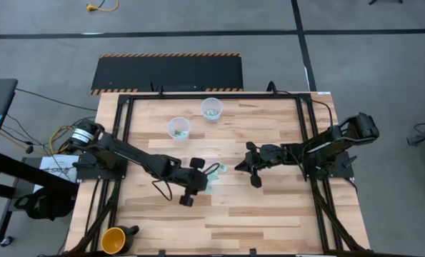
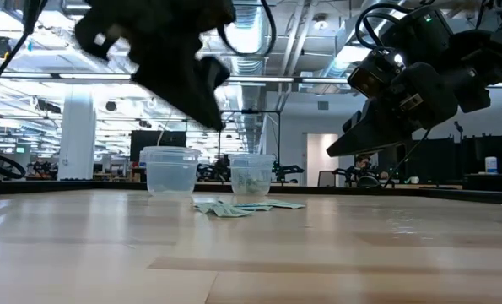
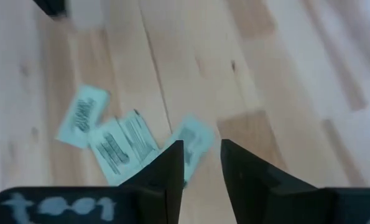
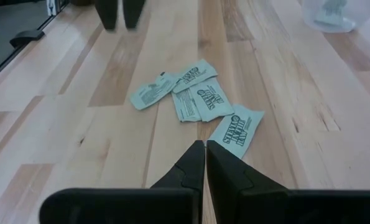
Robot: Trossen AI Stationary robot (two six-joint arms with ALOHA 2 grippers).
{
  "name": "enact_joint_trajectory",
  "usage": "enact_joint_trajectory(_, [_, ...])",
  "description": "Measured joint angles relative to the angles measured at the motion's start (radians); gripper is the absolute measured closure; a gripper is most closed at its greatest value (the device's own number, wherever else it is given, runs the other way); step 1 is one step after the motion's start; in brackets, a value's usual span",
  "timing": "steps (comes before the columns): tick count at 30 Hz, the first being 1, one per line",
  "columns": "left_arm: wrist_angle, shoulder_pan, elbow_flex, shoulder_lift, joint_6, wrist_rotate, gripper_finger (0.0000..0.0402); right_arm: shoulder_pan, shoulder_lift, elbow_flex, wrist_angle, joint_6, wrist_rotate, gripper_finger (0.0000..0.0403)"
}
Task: Pick and place items into bin
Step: Put the stevia packet into the bottom transparent bin
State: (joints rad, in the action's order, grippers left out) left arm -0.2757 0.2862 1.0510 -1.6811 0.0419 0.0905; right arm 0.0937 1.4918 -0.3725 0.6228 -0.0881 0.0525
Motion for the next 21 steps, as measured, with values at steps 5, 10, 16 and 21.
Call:
enact_joint_trajectory(5, [0.01, 0.006, 0.0, -0.073, 0.013, 0.0, 0.029, 0.0, 0.0, 0.0, 0.001, 0.0, 0.0, 0.0393])
enact_joint_trajectory(10, [0.034, 0.006, 0.0, -0.107, 0.04, 0.002, 0.0264, 0.0, 0.0, 0.0, 0.001, 0.0, 0.0, 0.0393])
enact_joint_trajectory(16, [0.05, 0.006, 0.0, -0.108, 0.06, 0.002, 0.023, 0.0, 0.0, 0.0, 0.002, 0.0, 0.0, 0.0393])
enact_joint_trajectory(21, [0.057, 0.006, 0.0, -0.137, 0.064, 0.004, 0.0205, 0.0, 0.0, 0.0, 0.003, 0.0, 0.0, 0.0393])
